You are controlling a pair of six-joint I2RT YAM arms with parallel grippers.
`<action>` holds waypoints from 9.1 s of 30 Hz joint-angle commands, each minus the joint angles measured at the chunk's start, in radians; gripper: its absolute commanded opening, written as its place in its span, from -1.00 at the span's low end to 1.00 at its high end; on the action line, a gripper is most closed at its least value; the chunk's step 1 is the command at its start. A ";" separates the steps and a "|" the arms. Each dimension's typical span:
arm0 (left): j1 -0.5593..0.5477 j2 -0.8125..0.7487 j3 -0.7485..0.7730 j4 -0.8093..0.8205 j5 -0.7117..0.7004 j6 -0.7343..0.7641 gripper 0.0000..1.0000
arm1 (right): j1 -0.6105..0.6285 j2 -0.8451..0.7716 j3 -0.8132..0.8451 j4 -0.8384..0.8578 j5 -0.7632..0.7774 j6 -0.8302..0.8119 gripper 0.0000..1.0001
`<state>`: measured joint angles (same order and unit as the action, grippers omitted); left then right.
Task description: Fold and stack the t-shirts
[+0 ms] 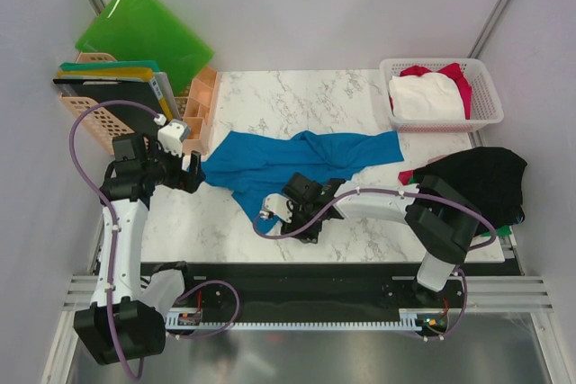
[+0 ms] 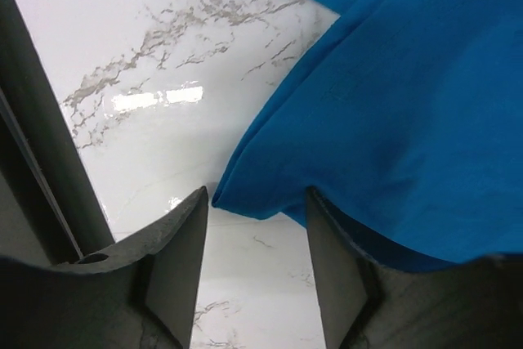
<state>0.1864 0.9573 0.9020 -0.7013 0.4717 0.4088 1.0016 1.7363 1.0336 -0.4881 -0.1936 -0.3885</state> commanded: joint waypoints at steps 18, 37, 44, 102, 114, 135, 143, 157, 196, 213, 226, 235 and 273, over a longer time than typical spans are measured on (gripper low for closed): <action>0.001 -0.066 -0.069 0.016 0.010 0.005 0.88 | -0.179 -0.121 0.351 -0.038 0.301 -0.041 -1.00; -0.005 -0.144 -0.104 -0.055 0.047 0.027 0.88 | -0.630 0.103 0.842 -0.015 0.474 -0.032 -1.00; -0.004 -0.124 -0.089 -0.086 0.061 0.067 0.87 | -0.858 0.152 0.963 -0.012 0.458 0.017 -1.00; -0.395 1.070 0.368 -0.026 0.374 -0.165 0.52 | -1.129 0.157 0.792 0.037 0.396 -0.059 -1.00; -0.409 1.085 0.420 -0.023 0.272 -0.182 0.42 | -1.115 0.120 0.734 0.056 0.414 -0.098 -1.00; -0.406 1.048 0.446 -0.055 0.144 -0.185 0.47 | -1.112 0.124 0.695 0.072 0.405 -0.098 -1.00; -0.406 1.060 0.448 -0.067 0.097 -0.189 0.47 | -1.114 0.127 0.666 0.088 0.413 -0.104 -1.00; -0.481 1.232 0.607 -0.133 0.139 -0.219 0.08 | -1.109 0.114 0.651 0.092 0.404 -0.099 -1.00; -0.209 -0.114 0.658 0.099 -0.593 0.222 -0.95 | -1.077 -0.771 0.884 -0.181 0.444 -0.026 -1.00; -0.211 -0.245 0.595 0.062 -0.621 0.222 -0.95 | -1.078 -0.922 0.716 -0.259 0.376 -0.067 -1.00; -0.211 -0.276 0.543 0.048 -0.621 0.206 -0.95 | -1.078 -0.962 0.597 -0.305 0.312 -0.044 -1.00; -0.209 -0.333 0.577 0.013 -0.627 0.209 -0.95 | -1.078 -1.003 0.749 -0.451 0.309 -0.038 -1.00; -0.209 0.411 0.472 0.267 -0.416 0.133 -0.52 | -1.020 -0.120 0.459 0.221 0.243 -0.003 -1.00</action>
<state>-0.0280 1.3369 1.3228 -0.5247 0.0799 0.5667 -0.0429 1.6070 1.4185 -0.3653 0.0303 -0.4210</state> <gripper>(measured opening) 0.131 0.013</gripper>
